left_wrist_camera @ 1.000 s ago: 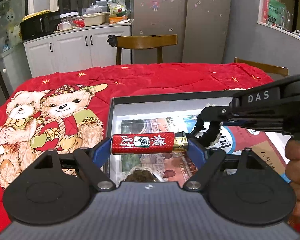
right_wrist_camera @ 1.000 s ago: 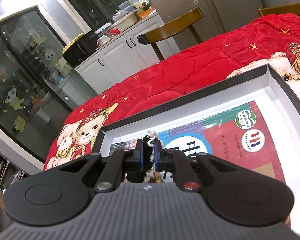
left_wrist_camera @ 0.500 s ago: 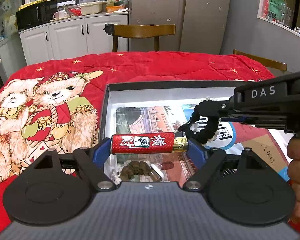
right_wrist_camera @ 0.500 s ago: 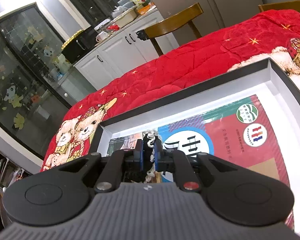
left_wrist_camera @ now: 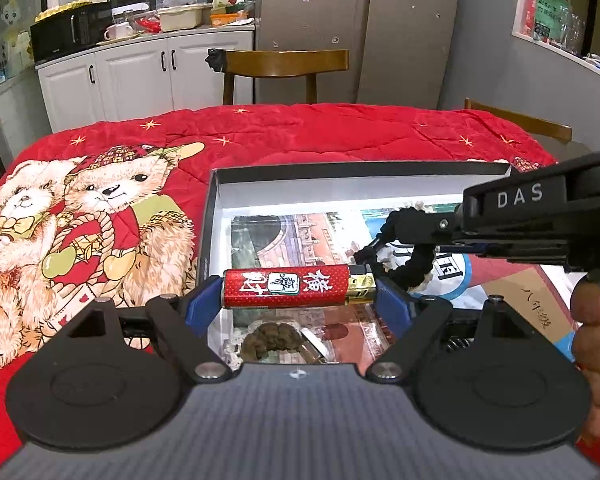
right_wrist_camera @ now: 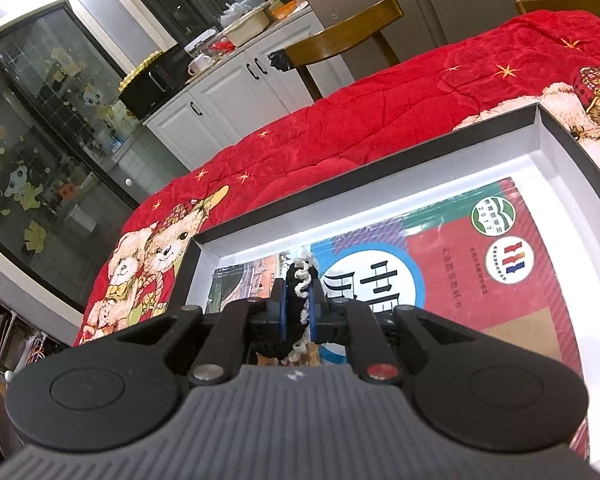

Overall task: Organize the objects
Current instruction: 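Open both grippers to drop the tube and scrunchie into the box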

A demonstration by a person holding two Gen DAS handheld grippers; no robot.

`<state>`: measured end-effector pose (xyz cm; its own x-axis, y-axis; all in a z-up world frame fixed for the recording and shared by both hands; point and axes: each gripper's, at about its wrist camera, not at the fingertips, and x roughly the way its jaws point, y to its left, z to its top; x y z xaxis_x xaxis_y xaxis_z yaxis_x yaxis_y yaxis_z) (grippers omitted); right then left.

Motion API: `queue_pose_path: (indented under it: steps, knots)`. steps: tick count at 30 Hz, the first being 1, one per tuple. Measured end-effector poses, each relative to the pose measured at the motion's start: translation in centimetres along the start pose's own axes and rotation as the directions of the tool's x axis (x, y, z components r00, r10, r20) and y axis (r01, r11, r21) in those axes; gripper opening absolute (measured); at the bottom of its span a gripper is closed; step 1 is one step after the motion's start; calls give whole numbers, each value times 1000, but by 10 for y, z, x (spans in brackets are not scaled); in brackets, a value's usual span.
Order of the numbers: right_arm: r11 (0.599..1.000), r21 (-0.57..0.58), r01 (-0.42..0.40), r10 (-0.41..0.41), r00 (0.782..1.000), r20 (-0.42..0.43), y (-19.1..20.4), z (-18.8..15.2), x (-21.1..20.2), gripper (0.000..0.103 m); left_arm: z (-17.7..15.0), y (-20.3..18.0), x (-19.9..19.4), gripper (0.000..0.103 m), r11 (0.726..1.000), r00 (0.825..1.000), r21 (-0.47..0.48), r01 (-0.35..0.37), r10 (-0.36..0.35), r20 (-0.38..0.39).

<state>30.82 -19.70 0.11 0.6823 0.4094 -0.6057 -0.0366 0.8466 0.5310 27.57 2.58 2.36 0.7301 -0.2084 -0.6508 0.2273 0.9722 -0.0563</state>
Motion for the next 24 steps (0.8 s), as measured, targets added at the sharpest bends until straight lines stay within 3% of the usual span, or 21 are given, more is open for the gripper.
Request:
queue_pose_path:
  steps: [15,21,24]
  knots:
    - [1000,-1,-8,8,999,-45,-3,0,6,20,1,-1,0,86,1000,1000,8,-2,2,-25]
    - [998,-39,-49,49,999,-13,6,6,-9,44,7,7,-11,86,1000,1000,-19,19,-19,1]
    - [996,-56,-63,64,998,15,11,9,-18,62,14,9,-27,86,1000,999,-11,17,-16,50]
